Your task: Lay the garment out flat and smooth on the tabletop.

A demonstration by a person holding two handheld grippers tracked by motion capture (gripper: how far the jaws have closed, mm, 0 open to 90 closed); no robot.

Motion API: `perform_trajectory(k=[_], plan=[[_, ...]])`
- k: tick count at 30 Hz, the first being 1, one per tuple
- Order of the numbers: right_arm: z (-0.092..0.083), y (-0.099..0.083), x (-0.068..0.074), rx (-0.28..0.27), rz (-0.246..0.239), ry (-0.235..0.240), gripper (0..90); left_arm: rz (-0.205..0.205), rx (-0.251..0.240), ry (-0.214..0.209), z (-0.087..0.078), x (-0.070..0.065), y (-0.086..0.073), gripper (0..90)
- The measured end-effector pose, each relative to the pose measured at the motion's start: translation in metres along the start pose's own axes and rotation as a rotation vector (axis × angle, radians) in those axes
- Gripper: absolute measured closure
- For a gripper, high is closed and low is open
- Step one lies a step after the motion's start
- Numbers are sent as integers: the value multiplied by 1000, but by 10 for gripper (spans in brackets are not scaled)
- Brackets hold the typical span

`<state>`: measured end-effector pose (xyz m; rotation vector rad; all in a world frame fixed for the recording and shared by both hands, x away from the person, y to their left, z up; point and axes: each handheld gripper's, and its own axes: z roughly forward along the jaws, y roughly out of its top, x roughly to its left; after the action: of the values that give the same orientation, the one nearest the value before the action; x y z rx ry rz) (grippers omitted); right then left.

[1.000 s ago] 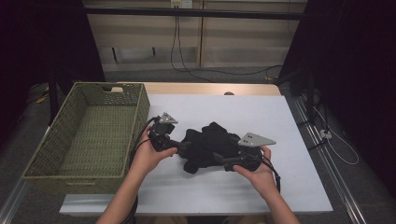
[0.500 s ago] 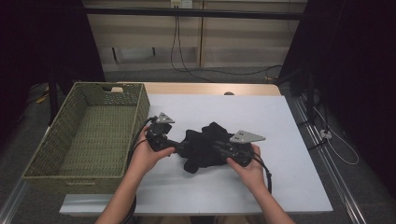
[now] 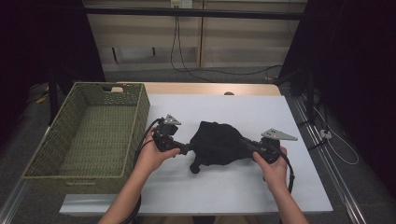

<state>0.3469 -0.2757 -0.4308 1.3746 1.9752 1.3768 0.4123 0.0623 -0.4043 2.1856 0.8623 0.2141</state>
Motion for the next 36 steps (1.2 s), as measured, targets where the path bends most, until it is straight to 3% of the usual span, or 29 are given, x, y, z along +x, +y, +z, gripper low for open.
perform_trajectory(k=[7, 9, 16, 22, 28, 31, 34, 36], plan=[[-3, -9, -22, 31, 55, -97, 832, 12, -5, -23, 4, -7, 0, 66], [-4, -10, -26, 33, 73, -105, 832, 27, -1, -29, 7, -10, 0, 66], [-3, -12, -24, 50, 53, -123, 828, 32, 29, -67, 17, -20, -3, 81], [-12, -15, -32, 8, 73, -152, 818, 47, 53, -111, 28, -29, -5, 92], [-19, -20, -39, 11, 90, -181, 818, 53, 63, -142, 34, -38, -4, 99], [-21, -18, -35, 0, 73, -183, 759, 56, 86, -161, 38, -41, -5, 211], [-25, -15, -32, -7, 46, -211, 672, 70, 114, -154, 40, -41, -7, 442], [-28, -11, -29, -34, 44, -221, 562, 66, 131, -151, 40, -40, -7, 602]])
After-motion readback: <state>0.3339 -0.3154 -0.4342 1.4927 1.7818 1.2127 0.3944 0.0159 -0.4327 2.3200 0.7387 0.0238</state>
